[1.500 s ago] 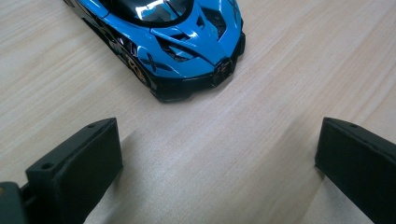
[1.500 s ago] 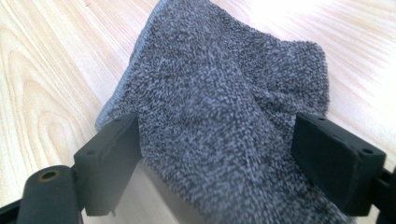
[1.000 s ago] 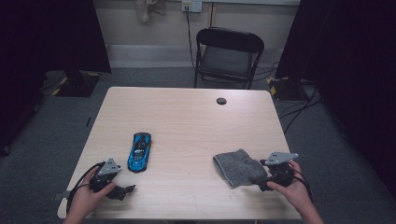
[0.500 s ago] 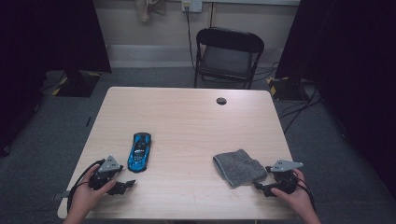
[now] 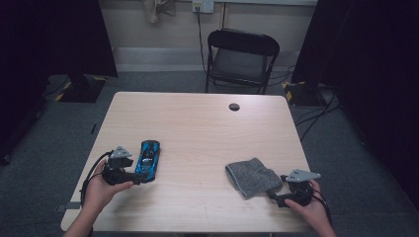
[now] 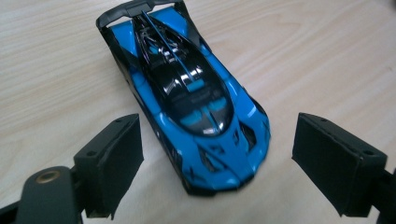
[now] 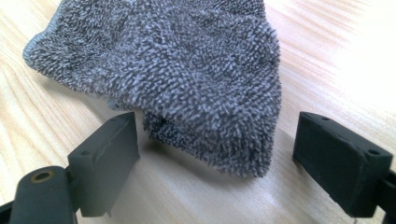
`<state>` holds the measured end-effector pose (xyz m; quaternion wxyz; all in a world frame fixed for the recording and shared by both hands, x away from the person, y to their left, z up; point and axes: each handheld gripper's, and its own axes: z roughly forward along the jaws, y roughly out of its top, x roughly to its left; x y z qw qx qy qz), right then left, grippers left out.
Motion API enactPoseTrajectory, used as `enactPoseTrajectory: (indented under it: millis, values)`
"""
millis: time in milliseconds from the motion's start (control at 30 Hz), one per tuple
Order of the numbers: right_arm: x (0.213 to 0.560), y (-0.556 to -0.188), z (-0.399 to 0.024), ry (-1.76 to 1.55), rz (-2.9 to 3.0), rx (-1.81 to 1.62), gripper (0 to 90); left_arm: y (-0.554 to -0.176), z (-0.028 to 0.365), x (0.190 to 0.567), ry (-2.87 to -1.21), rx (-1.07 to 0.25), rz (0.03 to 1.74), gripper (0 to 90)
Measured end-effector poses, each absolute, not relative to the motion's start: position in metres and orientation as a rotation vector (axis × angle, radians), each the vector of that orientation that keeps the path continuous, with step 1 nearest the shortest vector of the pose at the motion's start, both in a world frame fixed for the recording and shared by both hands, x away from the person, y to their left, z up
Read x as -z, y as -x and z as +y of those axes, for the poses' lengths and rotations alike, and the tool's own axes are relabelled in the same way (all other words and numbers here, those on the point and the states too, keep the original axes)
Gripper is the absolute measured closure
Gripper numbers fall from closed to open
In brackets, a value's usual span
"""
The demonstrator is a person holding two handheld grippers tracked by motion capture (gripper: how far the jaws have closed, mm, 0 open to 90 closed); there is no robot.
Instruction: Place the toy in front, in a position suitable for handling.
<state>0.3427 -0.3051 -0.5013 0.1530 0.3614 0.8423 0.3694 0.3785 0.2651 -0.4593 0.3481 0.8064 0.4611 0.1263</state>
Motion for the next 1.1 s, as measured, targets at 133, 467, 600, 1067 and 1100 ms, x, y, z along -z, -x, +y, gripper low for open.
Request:
enactPoseTrajectory:
  millis: [133, 467, 600, 1067, 1100]
  values:
    - [0.501, -0.343, -0.305, -1.037, 2.416, -1.06, 13.4, -0.394, 0.262, 0.465, -2.06, -0.352, 1.275, 16.6]
    - [0.501, -0.343, -0.305, -1.036, 2.417, -1.061, 13.4, -0.409, 0.251, 0.471, -2.013, -0.388, 1.332, 16.4]
    - [0.501, -0.343, -0.305, -1.037, 2.417, -1.061, 13.4, -0.412, 0.245, 0.47, -2.023, -0.397, 1.319, 16.5]
    - [0.501, -0.343, -0.305, -1.037, 2.418, -1.061, 13.4, -0.419, 0.238, 0.48, -2.029, -0.446, 1.37, 15.1]
    - [0.501, -0.343, -0.305, -1.037, 2.418, -1.061, 13.4, -0.419, 0.238, 0.481, -2.025, -0.45, 1.373, 14.9]
